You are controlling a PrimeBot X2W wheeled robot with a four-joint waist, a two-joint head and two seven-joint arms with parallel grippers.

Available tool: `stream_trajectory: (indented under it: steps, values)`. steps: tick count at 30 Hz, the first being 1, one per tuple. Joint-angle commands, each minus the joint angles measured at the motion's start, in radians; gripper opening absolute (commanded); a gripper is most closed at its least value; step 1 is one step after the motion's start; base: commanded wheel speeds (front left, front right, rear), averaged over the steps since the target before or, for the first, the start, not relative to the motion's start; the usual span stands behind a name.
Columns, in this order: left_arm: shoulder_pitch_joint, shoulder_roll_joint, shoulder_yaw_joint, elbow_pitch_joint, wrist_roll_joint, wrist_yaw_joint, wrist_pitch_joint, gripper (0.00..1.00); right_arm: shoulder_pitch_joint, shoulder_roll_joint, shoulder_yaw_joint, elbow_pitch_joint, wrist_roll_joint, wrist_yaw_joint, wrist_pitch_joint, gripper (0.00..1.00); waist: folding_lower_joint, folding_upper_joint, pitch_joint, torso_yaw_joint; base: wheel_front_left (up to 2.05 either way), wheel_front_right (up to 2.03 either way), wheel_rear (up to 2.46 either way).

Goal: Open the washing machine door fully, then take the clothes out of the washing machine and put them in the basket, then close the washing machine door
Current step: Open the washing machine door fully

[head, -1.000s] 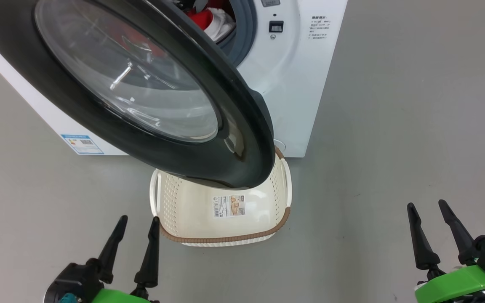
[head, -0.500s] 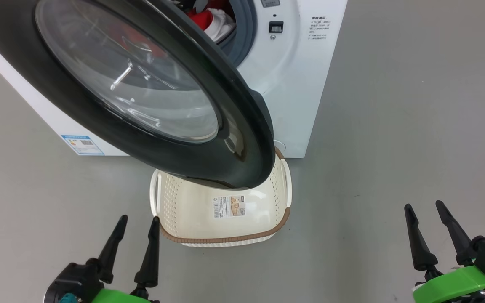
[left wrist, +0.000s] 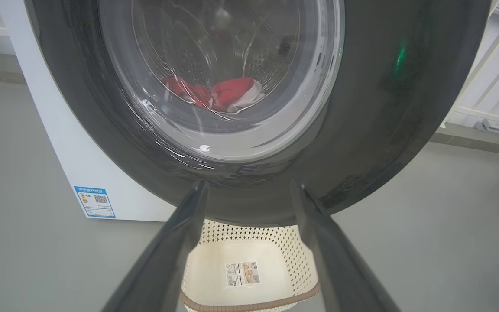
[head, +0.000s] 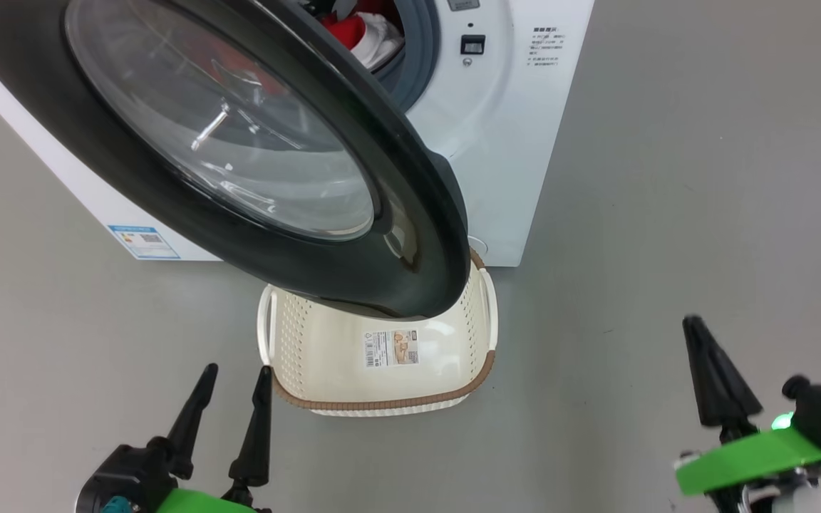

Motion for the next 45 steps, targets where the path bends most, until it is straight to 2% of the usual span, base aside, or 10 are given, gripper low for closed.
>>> stream_trajectory:
  steps: [1, 8, 14, 29, 34, 40, 45]
  values:
    - [-0.011, 0.01, 0.027, -0.028, 0.0, -0.005, -0.012, 1.0, -0.048, -0.008, 0.03, -0.035, 0.026, 0.006, -0.006, 0.0, 0.0, 0.0, 0.0, 0.002, 0.0, 0.0, 0.0]
    - [-0.016, 0.01, 0.018, -0.03, -0.006, -0.005, -0.012, 1.0, -0.161, -0.006, 0.104, -0.062, 0.176, 0.006, -0.006, 0.0, 0.0, 0.0, 0.011, 0.019, 0.0, 0.0, 0.0]
    - [-0.021, 0.01, 0.008, -0.028, -0.013, -0.005, -0.012, 1.0, -0.271, -0.029, 0.198, -0.06, 0.321, 0.006, -0.006, 0.0, 0.0, 0.0, 0.02, 0.04, 0.0, 0.0, 0.0]
    - [-0.042, 0.01, -0.025, -0.029, -0.033, -0.005, -0.012, 1.0, -0.529, -0.177, 0.496, -0.005, 0.764, 0.006, -0.006, 0.0, 0.0, 0.0, 0.062, 0.095, 0.0, 0.0, 0.0]
    - [-0.049, 0.01, -0.032, -0.028, -0.039, -0.005, -0.012, 1.0, -0.583, -0.219, 0.586, -0.005, 0.943, 0.006, 0.013, 0.0, 0.0, 0.0, 0.075, 0.108, 0.0, 0.0, 0.0]
    - [-0.057, 0.01, -0.04, -0.025, -0.042, -0.005, -0.012, 1.0, -0.62, -0.253, 0.627, -0.012, 1.093, 0.006, 0.089, 0.0, 0.0, 0.0, 0.085, 0.119, 0.0, 0.0, 0.0]
    - [-0.061, 0.01, -0.043, -0.022, -0.045, -0.005, -0.012, 1.0, -0.631, -0.259, 0.628, -0.012, 1.155, 0.006, 0.154, 0.0, 0.0, 0.0, 0.086, 0.125, 0.0, 0.0, 0.0]
